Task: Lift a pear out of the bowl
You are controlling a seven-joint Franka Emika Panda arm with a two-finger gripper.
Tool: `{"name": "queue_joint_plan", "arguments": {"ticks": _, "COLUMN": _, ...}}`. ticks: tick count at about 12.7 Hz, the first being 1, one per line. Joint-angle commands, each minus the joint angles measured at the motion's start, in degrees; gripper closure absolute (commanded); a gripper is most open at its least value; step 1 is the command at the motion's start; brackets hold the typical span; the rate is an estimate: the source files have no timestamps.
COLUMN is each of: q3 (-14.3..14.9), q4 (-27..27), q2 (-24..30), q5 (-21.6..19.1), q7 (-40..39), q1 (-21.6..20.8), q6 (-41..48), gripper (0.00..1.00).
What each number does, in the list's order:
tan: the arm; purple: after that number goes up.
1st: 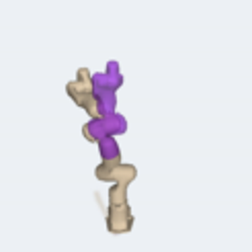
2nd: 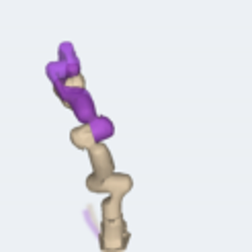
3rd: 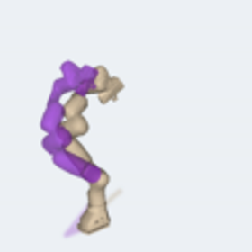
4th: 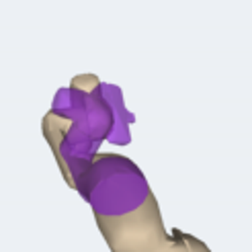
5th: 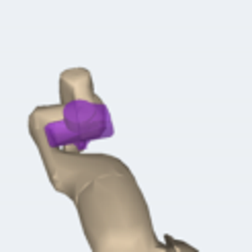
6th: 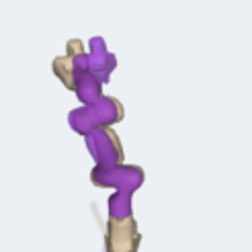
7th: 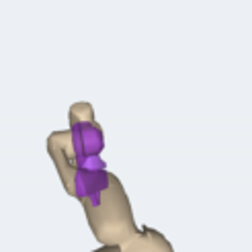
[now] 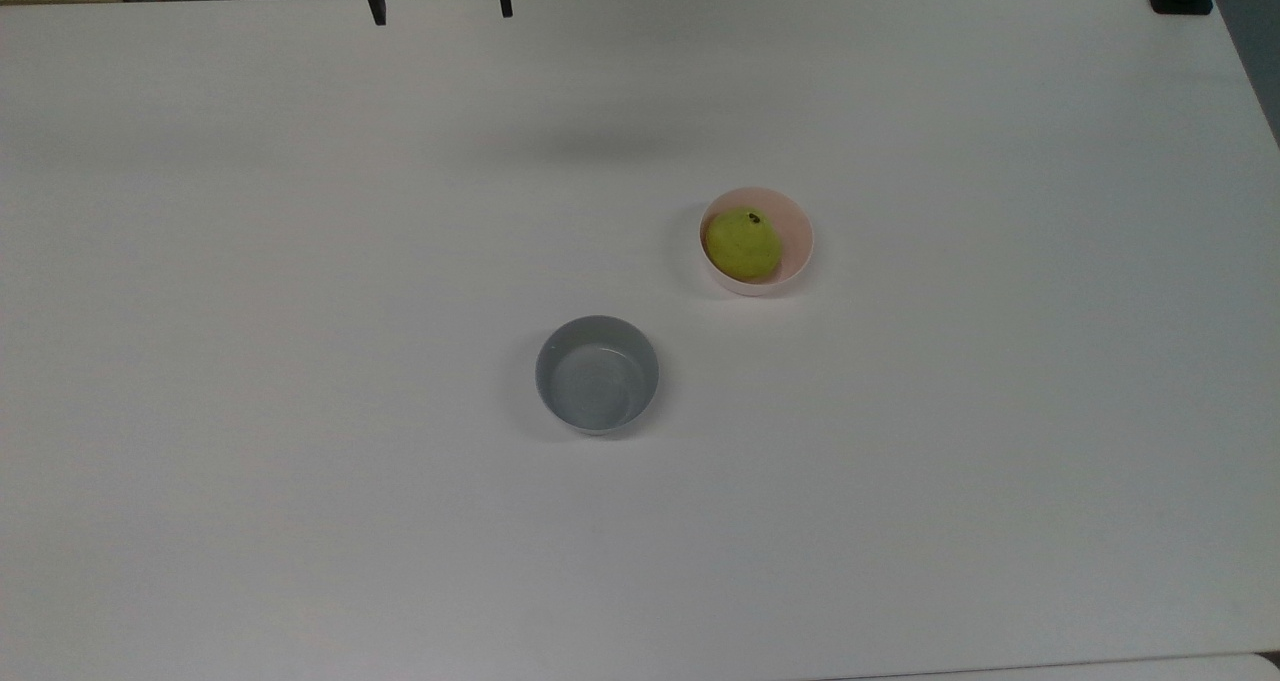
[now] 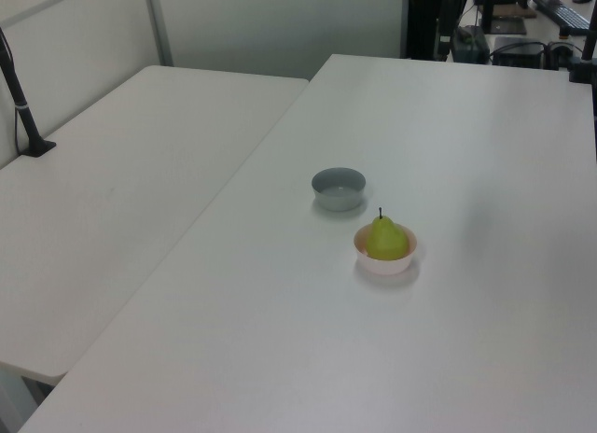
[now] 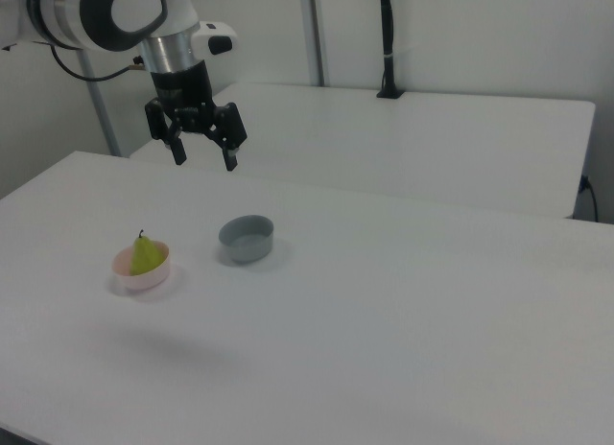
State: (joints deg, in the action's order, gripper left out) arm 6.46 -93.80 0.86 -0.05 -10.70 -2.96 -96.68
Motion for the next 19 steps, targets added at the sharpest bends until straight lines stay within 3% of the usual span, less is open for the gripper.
{"name": "queue_joint_plan", "arguments": {"ticks": 1, "q3": -1.36, "q4": -0.6, "q2": 0.37, "q5": -0.66, "q7": -0.55, "q1": 1.11, "q6": -1.06, "gripper": 0.0}}
{"name": "queue_joint_plan", "arguments": {"ticks": 16, "q3": -1.53, "q4": -0.6, "q2": 0.37, "q5": -0.74, "q7": -0.9, "q1": 1.2, "q6": -0.71, "gripper": 0.0}}
{"name": "queue_joint_plan", "arguments": {"ticks": 18, "q3": -1.62, "q4": -0.77, "q2": 0.37, "q5": -0.66, "q7": -3.17, "q1": 1.2, "q6": -0.53, "gripper": 0.0}}
{"name": "queue_joint_plan", "arguments": {"ticks": 19, "q3": -1.53, "q4": -1.47, "q2": 0.45, "q5": -0.66, "q7": -8.5, "q1": 1.28, "q6": -0.44, "gripper": 0.0}}
